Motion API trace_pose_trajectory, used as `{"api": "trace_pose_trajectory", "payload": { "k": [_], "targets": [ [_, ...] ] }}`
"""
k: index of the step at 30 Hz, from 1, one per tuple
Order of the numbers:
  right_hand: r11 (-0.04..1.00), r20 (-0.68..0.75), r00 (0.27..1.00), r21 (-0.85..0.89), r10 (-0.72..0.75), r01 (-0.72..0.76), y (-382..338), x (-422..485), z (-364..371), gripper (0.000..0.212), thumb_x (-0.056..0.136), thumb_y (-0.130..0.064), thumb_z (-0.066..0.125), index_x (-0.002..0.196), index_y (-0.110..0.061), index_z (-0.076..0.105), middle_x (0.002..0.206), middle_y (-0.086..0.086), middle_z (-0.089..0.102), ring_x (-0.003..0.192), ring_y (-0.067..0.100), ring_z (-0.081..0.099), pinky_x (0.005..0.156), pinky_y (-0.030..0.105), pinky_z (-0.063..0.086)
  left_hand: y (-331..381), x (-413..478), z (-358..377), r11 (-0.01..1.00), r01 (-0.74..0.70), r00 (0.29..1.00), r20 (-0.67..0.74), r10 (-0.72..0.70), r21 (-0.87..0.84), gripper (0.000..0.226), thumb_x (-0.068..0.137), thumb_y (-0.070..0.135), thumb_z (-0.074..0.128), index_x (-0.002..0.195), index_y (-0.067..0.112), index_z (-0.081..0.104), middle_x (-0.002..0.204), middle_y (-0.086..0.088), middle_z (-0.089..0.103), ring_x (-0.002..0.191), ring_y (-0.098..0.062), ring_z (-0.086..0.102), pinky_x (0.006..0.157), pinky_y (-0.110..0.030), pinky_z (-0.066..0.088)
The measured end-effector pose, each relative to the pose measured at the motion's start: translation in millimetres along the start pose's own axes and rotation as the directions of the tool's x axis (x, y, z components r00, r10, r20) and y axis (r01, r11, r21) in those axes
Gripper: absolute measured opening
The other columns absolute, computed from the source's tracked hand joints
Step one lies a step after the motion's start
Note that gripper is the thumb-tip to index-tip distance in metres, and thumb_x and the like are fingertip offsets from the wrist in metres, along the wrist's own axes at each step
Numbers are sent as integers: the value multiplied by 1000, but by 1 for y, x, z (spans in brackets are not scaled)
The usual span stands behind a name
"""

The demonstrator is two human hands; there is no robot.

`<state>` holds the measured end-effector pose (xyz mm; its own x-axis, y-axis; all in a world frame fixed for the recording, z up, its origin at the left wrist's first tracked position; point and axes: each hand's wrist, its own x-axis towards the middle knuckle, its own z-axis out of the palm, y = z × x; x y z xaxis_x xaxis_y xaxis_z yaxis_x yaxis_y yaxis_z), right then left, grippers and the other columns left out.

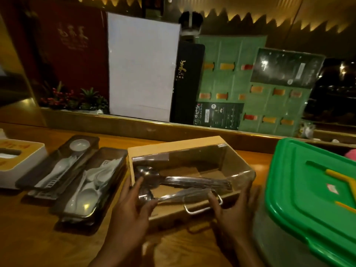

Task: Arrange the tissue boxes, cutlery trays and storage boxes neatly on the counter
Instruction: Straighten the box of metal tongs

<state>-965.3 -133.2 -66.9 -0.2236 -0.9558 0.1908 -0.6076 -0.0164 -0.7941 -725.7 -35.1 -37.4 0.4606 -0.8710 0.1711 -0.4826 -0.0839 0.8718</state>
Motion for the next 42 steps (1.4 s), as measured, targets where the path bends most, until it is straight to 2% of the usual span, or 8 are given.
{"api": "trace_pose_trajectory", "payload": {
  "k": [2, 4, 9, 13, 23, 30, 36, 42],
  "targets": [
    [1000, 19, 1000, 3, 18, -18, -11, 4, -6, 133, 63, -60, 84, 150, -47, -16, 164, -5, -17, 150, 28, -4, 118, 56, 16, -2, 10, -8, 1000, 14, 999, -37, -14, 11, 64, 93, 30, 65, 150, 37, 39, 158, 19, 23, 140, -10, 32, 108, -38, 37],
    [999, 33, 999, -48, 6, -4, -17, 4, -5, 136, 58, -64, 84, 151, -47, -14, 163, -4, -23, 150, 28, -6, 118, 53, 15, -4, 21, -16, 999, 39, 998, -52, -39, 5, 60, 94, 26, 63, 149, 37, 41, 156, 14, 34, 140, -14, 38, 110, -42, 39],
    [997, -46, 999, -69, -20, 17, -12, -4, 8, 121, 51, -74, 79, 147, -59, 7, 161, -3, -9, 147, 39, 10, 110, 64, 32, -4, 41, -29, 991, 113, 993, -14, -115, -70, 56, 95, 22, 61, 146, 37, 43, 149, -6, 52, 122, -22, 55, 92, -37, 50],
    [992, -60, 995, -107, -80, 73, -1, -2, 12, 112, 58, -73, 75, 146, -61, 6, 160, 1, -4, 143, 41, 22, 104, 62, 40, -9, 51, -33, 990, 115, 993, 6, -115, -84, 57, 95, 21, 61, 147, 38, 42, 148, -8, 53, 124, -28, 56, 92, -39, 50],
    [986, -72, 996, -165, -44, 31, -6, -9, 16, 103, 72, -64, 73, 148, -58, 4, 159, 1, -3, 138, 39, 33, 102, 57, 45, -27, 75, -40, 979, 112, 992, 80, -100, -168, 56, 96, 24, 61, 142, 51, 42, 142, -8, 57, 119, -27, 59, 95, -53, 54],
    [986, 26, 997, -147, -78, 81, -13, -13, 2, 89, 86, -44, 70, 150, -55, 7, 161, -3, -13, 147, 32, 17, 113, 44, 35, -46, 85, -40, 992, 59, 996, 74, -51, -110, 56, 95, 33, 60, 142, 56, 40, 137, -9, 60, 117, -31, 60, 92, -59, 53],
    [977, 109, 991, -193, -74, 94, -15, -14, -9, 88, 90, -39, 67, 152, -50, 6, 162, 8, -14, 146, 34, 22, 113, 39, 35, -56, 92, -36, 999, 19, 999, 26, -19, -32, 60, 93, 35, 65, 146, 47, 40, 130, -16, 66, 111, -36, 63, 90, -58, 53],
    [961, 179, 980, -244, -85, 128, -19, -18, -13, 92, 90, -40, 67, 151, -50, -1, 160, 1, -17, 145, 33, 27, 108, 39, 42, -74, 94, -38, 1000, 14, 1000, 12, -14, -6, 60, 93, 43, 62, 141, 62, 32, 135, -12, 63, 112, -35, 62, 90, -59, 54]
  ]
}}
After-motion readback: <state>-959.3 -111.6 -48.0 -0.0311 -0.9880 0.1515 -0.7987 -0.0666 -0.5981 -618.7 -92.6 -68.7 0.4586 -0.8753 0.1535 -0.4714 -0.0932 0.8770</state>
